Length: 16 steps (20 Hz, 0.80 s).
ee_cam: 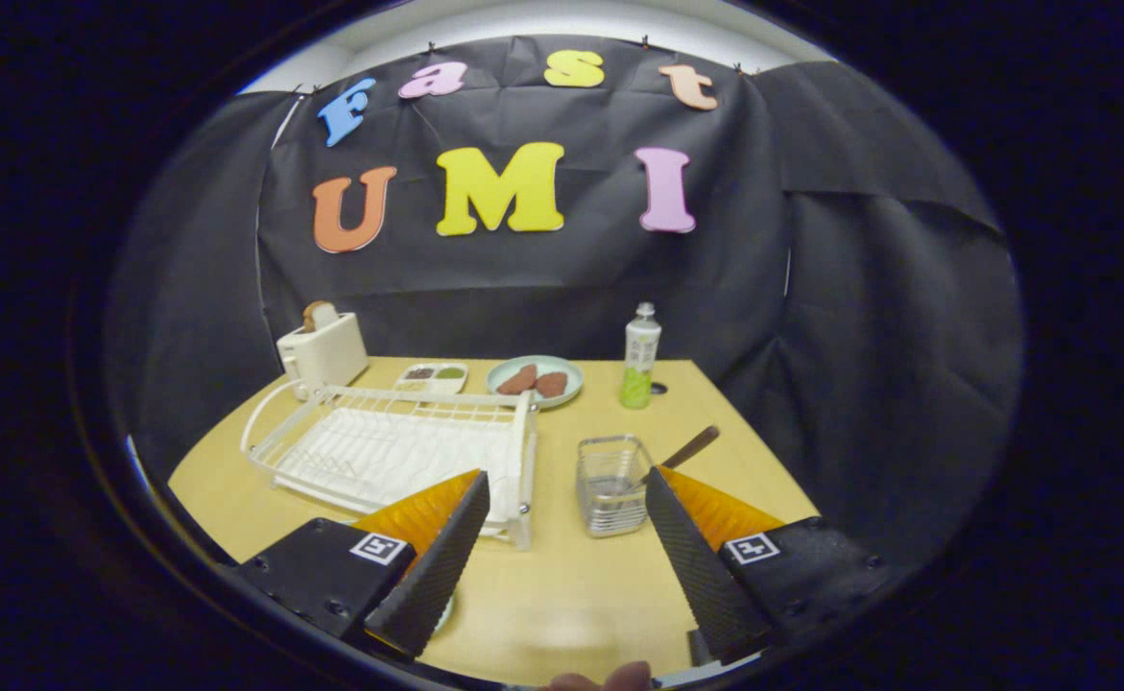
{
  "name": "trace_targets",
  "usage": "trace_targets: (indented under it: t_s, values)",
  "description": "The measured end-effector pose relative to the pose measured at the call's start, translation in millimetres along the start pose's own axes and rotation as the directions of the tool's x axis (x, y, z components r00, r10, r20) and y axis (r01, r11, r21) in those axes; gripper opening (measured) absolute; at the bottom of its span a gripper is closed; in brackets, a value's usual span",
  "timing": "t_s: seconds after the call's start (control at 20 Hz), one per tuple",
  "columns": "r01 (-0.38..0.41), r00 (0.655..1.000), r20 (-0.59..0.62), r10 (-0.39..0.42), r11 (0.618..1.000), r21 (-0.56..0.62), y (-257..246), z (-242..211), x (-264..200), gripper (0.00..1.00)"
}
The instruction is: Take the plate from the dish rack, then take the spoon from the basket and place it into the plate.
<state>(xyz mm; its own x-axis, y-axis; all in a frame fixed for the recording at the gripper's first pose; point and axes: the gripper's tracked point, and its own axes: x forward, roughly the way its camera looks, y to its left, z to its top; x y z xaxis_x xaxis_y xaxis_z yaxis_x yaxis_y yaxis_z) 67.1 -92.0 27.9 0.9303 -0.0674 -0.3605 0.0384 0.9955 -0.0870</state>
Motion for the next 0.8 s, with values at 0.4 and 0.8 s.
trace_targets:
  t_s: [0.4,0.8]
  values:
    - [0.039,0.986,0.163,-0.046,0.998,0.04,-50.3,-9.1,21.3,1.0]
    - [0.007,0.991,0.132,-0.024,0.991,0.13,-68.5,-42.4,102.3,1.0]
